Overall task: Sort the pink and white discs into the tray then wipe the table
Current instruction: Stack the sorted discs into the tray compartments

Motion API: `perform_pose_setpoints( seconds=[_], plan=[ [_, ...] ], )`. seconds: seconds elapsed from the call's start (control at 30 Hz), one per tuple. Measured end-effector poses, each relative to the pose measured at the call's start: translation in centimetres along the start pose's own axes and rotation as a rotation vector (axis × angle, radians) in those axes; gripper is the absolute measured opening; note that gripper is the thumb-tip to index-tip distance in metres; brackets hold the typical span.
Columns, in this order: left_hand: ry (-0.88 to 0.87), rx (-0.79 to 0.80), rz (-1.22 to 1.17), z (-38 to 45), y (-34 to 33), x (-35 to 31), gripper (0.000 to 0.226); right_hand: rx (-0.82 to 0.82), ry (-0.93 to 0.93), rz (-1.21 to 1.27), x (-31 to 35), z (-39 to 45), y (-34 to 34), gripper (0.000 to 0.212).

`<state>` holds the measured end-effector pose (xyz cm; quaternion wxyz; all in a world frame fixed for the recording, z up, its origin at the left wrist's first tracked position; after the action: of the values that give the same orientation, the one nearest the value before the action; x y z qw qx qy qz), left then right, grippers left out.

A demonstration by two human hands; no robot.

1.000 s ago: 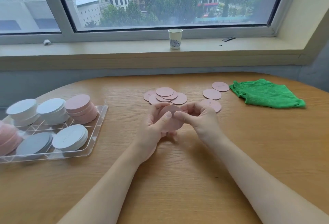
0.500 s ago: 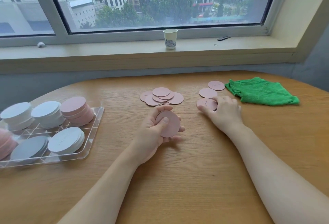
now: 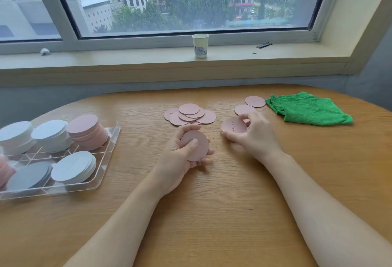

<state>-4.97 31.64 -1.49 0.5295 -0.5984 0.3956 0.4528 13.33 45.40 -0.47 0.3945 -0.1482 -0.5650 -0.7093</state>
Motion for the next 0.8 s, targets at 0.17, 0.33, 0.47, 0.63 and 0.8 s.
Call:
perform_pose_setpoints(
  seconds=[0.17, 0.33, 0.47, 0.63, 0.8],
  plan=[
    [-0.044, -0.096, -0.066, 0.0, 0.3, -0.4, 0.02, 0.05, 0.277, 0.216, 3.9, -2.0, -0.3, 0.068],
    [-0.046, -0.06, -0.089, -0.1, 0.1, -0.5, 0.021, 0.03, 0.454, 0.359, 7.4, -4.3, -0.9, 0.032],
    [-0.052, -0.065, -0.089, 0.0, 0.3, -0.3, 0.018, 0.08, 0.375, 0.418, 6.9, -3.9, -1.8, 0.016],
    [-0.031, -0.069, -0.012, 0.3, 0.5, 0.0, 0.029, 0.164, 0.088, 0.598, 4.4, -3.1, -2.0, 0.024],
    [-0.052, 0.0, 0.044, 0.2, 0.1, 0.2, 0.051, 0.035, -0.018, 0.8, 4.8, -3.1, -1.3, 0.027]
  ],
)
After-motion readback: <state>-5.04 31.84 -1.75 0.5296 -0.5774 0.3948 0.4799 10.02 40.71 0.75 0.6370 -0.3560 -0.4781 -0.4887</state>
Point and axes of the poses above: each hand's wrist, its own z-axis towards the middle knuckle, its own y-axis out of the back of the hand, x = y × z, the point moved 6 cm from there along z, towards the middle knuckle, and after that the axes turned 4 degrees about z, right-handed, at the moved point
